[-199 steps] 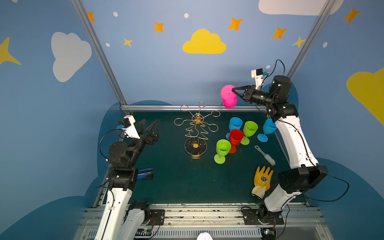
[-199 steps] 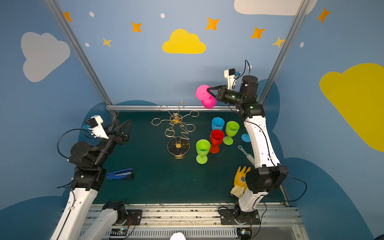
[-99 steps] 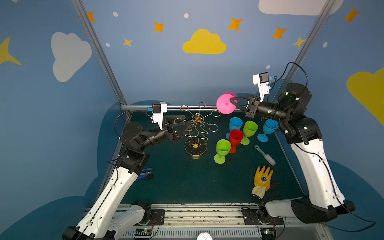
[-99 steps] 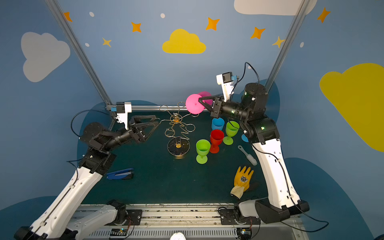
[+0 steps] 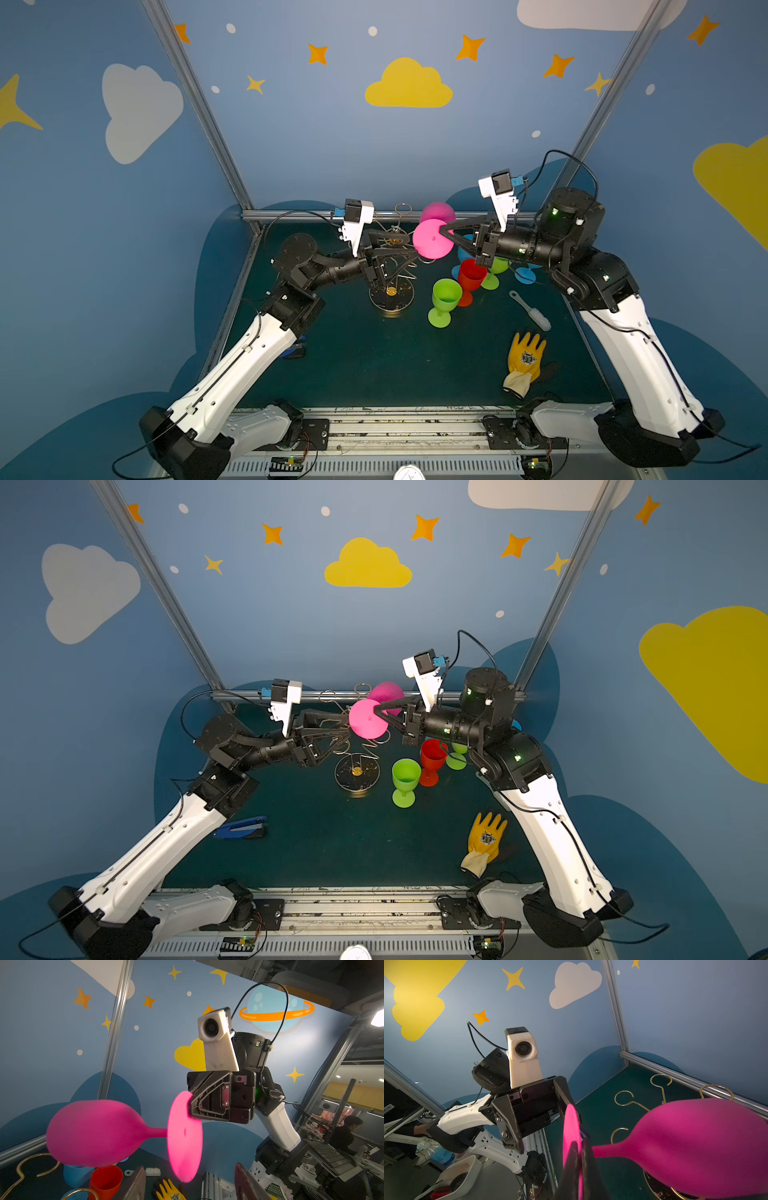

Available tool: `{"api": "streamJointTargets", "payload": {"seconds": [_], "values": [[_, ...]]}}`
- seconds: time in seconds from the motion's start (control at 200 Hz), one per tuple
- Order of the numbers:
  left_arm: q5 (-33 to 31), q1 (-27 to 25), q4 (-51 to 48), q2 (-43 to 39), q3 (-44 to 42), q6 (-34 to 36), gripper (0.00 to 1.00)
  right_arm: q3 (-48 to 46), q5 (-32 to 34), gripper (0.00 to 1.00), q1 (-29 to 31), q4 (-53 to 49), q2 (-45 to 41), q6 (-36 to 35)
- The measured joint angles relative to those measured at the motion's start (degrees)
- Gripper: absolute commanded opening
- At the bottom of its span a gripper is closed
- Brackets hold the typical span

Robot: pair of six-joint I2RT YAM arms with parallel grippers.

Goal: Take the wine glass off the wine glass rack

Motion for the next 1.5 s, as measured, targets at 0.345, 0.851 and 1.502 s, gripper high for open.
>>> {"api": "streamJointTargets", "payload": {"seconds": [0.345, 0.851, 1.502], "values": [[0.83, -1.55, 1.14, 2.16, 0.04, -1.81, 0.44, -0.02, 2.32, 0.0, 4.37, -0.02, 0.46, -1.33], [1.6, -0.68, 0.33, 2.21, 1.01, -5.55, 0.03, -0.02, 5.81, 0.24, 6.1, 0.33, 0.48, -3.89], [12.52, 8.72, 9.86, 3.8, 6.64, -38.99, 0.03, -23.17, 18.49, 0.89, 4.0, 13.99, -16.31, -24.59]]}}
